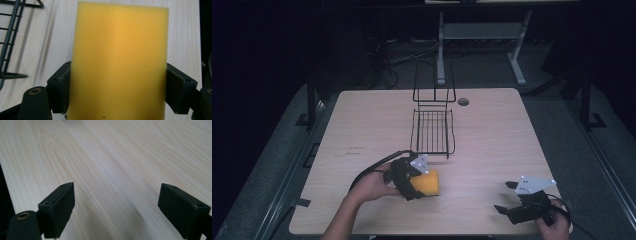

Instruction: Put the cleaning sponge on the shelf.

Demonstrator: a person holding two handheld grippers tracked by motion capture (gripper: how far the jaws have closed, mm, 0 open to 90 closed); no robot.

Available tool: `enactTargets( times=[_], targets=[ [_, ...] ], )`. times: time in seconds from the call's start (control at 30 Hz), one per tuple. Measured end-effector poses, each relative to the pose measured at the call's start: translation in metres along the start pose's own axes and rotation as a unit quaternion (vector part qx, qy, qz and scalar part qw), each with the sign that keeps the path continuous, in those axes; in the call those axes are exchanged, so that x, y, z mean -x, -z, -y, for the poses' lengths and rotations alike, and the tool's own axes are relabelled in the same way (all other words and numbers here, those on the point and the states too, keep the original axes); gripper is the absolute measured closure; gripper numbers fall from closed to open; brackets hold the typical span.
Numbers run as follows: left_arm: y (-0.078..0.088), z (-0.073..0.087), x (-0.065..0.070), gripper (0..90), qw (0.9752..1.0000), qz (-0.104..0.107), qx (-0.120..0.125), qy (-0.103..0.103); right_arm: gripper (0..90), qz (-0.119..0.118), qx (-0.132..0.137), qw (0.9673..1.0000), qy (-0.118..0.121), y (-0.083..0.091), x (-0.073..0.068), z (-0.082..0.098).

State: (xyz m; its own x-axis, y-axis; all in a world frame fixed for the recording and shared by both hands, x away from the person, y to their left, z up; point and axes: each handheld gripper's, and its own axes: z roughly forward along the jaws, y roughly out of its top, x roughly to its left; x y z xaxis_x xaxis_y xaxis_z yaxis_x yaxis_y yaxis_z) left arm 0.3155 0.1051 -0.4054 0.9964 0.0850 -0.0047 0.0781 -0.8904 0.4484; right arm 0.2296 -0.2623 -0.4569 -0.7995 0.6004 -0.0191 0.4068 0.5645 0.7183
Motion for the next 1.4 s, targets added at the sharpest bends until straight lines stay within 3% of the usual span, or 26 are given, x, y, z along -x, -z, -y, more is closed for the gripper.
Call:
enactTargets(
  times=[0.7,0.97,1.4],
  targets=[
    [0.010,-0.010,-0.022,21.3,0.9999,0.011,0.007,0.002,13.7,0.005,0.000,1.0000,-0.001,0.001,0.003,0.003],
    [0.014,-0.013,-0.029,21.3,0.9999,0.006,0.009,0.002,13.7,0.004,-0.001,1.0000,-0.004,0.001,0.003,0.003],
    [0.015,-0.018,-0.038,21.3,0.9999,0.010,0.002,0.001,13.7,0.004,0.000,1.0000,-0.002,0.001,0.003,0.003]
  ],
)
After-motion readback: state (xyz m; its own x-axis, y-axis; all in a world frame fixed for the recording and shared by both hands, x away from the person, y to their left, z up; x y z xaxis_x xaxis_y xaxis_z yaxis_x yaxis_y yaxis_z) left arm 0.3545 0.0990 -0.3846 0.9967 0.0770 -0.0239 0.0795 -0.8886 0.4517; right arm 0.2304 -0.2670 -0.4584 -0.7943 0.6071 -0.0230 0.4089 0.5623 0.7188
